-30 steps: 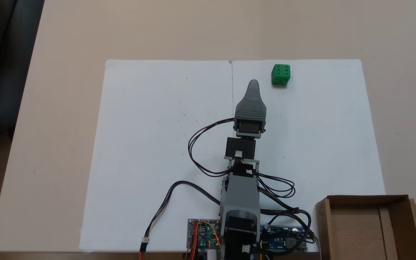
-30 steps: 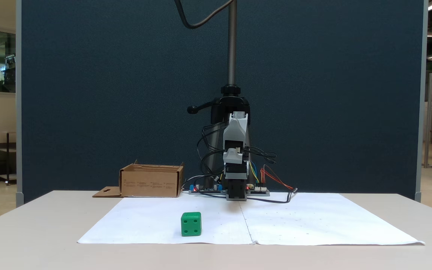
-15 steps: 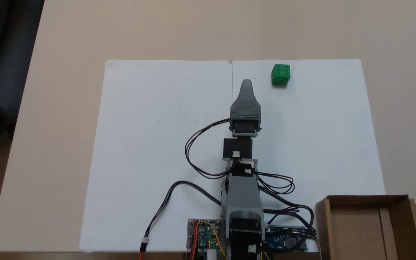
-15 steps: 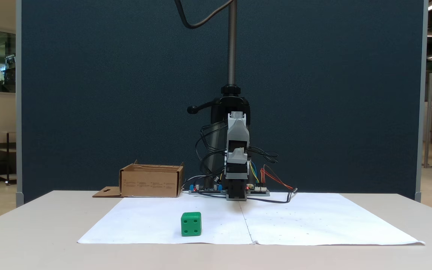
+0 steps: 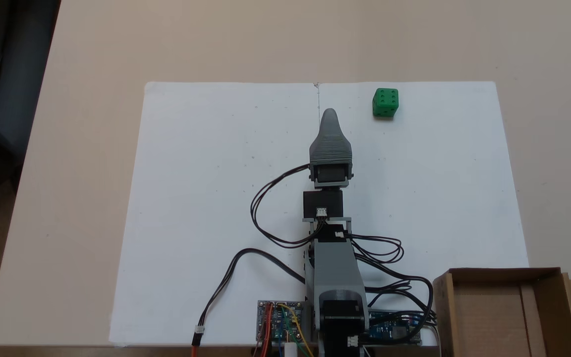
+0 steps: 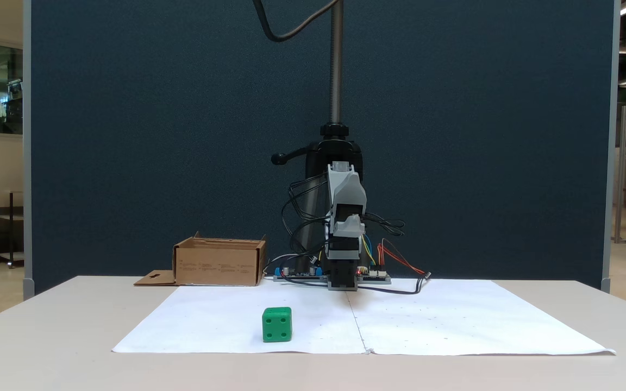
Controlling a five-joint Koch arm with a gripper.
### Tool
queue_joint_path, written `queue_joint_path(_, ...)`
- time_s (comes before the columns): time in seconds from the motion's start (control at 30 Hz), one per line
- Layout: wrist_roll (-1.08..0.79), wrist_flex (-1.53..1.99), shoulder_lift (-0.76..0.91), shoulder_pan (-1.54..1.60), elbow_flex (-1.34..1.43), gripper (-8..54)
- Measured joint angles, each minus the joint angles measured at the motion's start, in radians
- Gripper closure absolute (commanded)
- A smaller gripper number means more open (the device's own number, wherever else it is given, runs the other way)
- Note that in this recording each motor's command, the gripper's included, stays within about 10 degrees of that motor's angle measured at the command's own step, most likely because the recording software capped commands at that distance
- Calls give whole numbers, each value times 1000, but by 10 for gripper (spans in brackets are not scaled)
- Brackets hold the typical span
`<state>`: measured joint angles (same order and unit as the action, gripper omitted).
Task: Grasp a green dice and put it in the bin.
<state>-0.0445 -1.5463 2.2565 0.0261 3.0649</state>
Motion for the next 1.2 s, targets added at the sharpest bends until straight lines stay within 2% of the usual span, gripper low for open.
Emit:
queue_joint_path(0.33,0,485,0,-51,-61,33)
queue_joint_path(0.5,0,827,0,-106,-351,35)
queue_joint_path(0.73,0,1301,0,-123,-578,33)
queue_joint_path(0.87,0,1551,0,-137,-689,7)
queue_joint_path(1.03,0,1827,0,-133,-957,18)
queue_joint_path(1.2,0,2112,-2,-132,-1100,25)
